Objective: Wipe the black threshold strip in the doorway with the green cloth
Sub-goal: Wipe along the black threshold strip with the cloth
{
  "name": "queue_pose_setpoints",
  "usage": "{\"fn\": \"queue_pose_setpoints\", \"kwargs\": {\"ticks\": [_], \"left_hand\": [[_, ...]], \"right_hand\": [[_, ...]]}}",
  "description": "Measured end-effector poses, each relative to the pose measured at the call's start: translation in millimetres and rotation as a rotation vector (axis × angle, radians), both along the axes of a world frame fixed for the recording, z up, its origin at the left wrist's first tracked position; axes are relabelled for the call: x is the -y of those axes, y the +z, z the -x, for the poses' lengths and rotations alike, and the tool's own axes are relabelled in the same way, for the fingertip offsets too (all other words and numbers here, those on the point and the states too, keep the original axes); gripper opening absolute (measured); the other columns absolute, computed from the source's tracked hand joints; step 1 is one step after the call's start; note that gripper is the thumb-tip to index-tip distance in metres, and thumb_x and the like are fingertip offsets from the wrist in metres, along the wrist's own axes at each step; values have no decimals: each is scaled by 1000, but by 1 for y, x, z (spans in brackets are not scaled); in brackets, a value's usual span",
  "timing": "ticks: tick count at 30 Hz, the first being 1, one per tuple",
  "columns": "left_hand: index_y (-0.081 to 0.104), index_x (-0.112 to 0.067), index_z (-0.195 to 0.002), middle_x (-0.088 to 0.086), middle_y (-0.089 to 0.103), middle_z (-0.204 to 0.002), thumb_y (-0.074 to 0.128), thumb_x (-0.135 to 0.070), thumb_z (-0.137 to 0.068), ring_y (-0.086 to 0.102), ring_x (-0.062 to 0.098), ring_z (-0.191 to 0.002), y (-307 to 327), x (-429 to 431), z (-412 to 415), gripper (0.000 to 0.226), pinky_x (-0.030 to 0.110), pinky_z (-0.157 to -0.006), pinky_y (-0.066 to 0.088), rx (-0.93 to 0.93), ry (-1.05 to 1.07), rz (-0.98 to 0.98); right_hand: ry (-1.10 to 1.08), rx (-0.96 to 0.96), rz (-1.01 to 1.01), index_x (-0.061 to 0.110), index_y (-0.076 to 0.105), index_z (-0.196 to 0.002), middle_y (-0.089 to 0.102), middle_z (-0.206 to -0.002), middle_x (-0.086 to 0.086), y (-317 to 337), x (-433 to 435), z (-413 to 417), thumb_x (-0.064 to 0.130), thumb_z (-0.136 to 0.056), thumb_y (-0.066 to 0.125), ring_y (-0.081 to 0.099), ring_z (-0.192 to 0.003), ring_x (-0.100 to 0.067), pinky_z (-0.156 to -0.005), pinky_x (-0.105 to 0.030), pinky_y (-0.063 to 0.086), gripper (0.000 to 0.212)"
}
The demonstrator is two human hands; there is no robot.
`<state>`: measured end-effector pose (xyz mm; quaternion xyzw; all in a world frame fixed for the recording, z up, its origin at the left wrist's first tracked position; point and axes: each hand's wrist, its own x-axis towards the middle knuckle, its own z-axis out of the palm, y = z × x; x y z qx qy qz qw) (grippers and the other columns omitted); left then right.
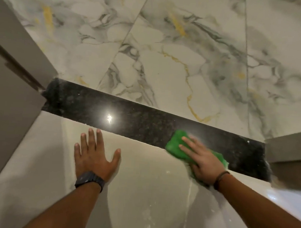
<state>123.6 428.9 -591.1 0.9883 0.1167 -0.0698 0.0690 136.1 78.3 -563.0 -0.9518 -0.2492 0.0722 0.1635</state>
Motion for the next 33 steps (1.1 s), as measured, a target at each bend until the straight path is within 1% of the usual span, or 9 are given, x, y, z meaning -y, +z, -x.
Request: {"fn": "queue_pose_setpoints", "kwargs": {"ticks": [4,6,10,12,14,17,21,27,33], "left_hand": [[2,-15,-151,12,6,-161,15,-71,-79,3,32,-147,-1,8,5,93,51,-118,6,0,28,-12],[0,-14,-151,12,4,-161,16,-71,-78,1,32,-147,2,31,7,94,51,-118,5,-17,20,9],[4,-11,-151,12,7,-161,23,-70,-78,4,31,-147,6,98,16,96,49,-118,5,-27,-112,46],[5,-11,-151,11,10,-160,25,-70,-79,6,30,-147,4,115,20,95,48,-118,7,-29,-160,41],[5,-12,-151,11,11,-160,25,-70,-79,7,30,-147,0,118,21,95,49,-118,9,-10,-176,22],[2,-12,-151,11,8,-161,21,-71,-79,5,29,-147,-1,114,20,95,49,-118,9,-2,-182,8],[0,-13,-151,11,4,-161,17,-72,-80,3,30,-147,4,119,22,94,48,-119,8,-14,-188,9],[3,-15,-151,9,6,-161,19,-67,-83,2,29,-147,3,125,26,88,49,-119,8,-28,-272,18],[7,-17,-151,5,5,-161,24,-64,-84,-1,23,-147,13,165,31,84,41,-119,2,-49,-483,152]], "right_hand": [[-790,86,-61,3,52,-131,34,-149,-20,-1,72,1,2,-83,54,30,-136,-45,-111,-56,30,48],[-959,100,-65,3,51,-132,34,-150,-19,-6,68,0,3,-83,59,27,-137,-45,-114,-53,26,49],[-341,70,-32,11,50,-135,38,-150,-11,-12,59,35,9,-81,52,27,-140,-36,-113,-46,28,54],[-171,88,-27,10,52,-133,40,-148,-11,-7,82,40,14,-86,48,31,-139,-33,-112,-42,29,47],[-233,94,-20,8,53,-131,41,-147,-14,-3,104,32,14,-87,46,35,-137,-36,-109,-47,35,45],[-658,78,-13,3,49,-133,35,-149,-21,-6,129,10,3,-84,52,31,-136,-43,-107,-58,35,49],[-998,44,68,6,40,-140,26,-155,-17,-6,134,3,13,-90,51,21,-139,-40,-114,-53,24,51],[-785,37,-2,12,44,-139,33,-152,-11,-7,86,52,19,-90,55,26,-139,-35,-114,-52,26,51],[-421,-41,-81,11,56,-128,47,-143,-9,-1,49,134,-2,-75,62,39,-132,-39,-105,-58,37,55]]}}
